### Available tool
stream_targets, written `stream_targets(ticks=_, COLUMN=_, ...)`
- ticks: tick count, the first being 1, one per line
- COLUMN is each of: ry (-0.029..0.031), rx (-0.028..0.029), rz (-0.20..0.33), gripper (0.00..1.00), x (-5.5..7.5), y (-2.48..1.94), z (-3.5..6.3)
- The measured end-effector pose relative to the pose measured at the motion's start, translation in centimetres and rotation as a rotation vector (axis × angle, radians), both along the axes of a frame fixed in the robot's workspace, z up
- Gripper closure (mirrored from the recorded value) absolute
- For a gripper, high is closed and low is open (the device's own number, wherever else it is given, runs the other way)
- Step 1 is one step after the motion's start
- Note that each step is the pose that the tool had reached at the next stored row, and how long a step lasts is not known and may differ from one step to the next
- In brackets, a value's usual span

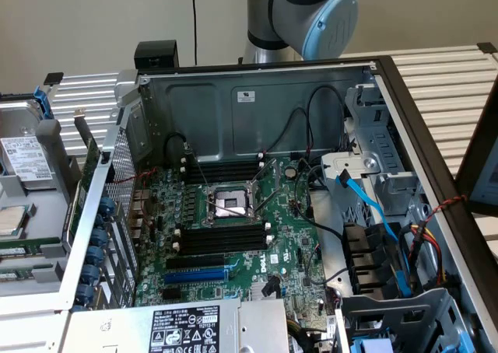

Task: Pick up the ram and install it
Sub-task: 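Pick up the ram and move it above insertion slot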

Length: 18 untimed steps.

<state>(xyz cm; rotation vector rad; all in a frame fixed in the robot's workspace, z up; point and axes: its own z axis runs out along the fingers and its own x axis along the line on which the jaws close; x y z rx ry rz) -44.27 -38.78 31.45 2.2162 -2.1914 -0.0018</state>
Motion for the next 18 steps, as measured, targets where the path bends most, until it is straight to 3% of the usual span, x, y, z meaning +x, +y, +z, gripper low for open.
stream_targets(ticks=7, ry=0.0, rx=0.0, rz=0.0, gripper=0.64, x=0.1, y=-0.74, z=-1.28)
stream_targets(ticks=18, ry=0.0, rx=0.0, rz=0.0, gripper=0.64, x=0.1, y=-0.76, z=-3.28)
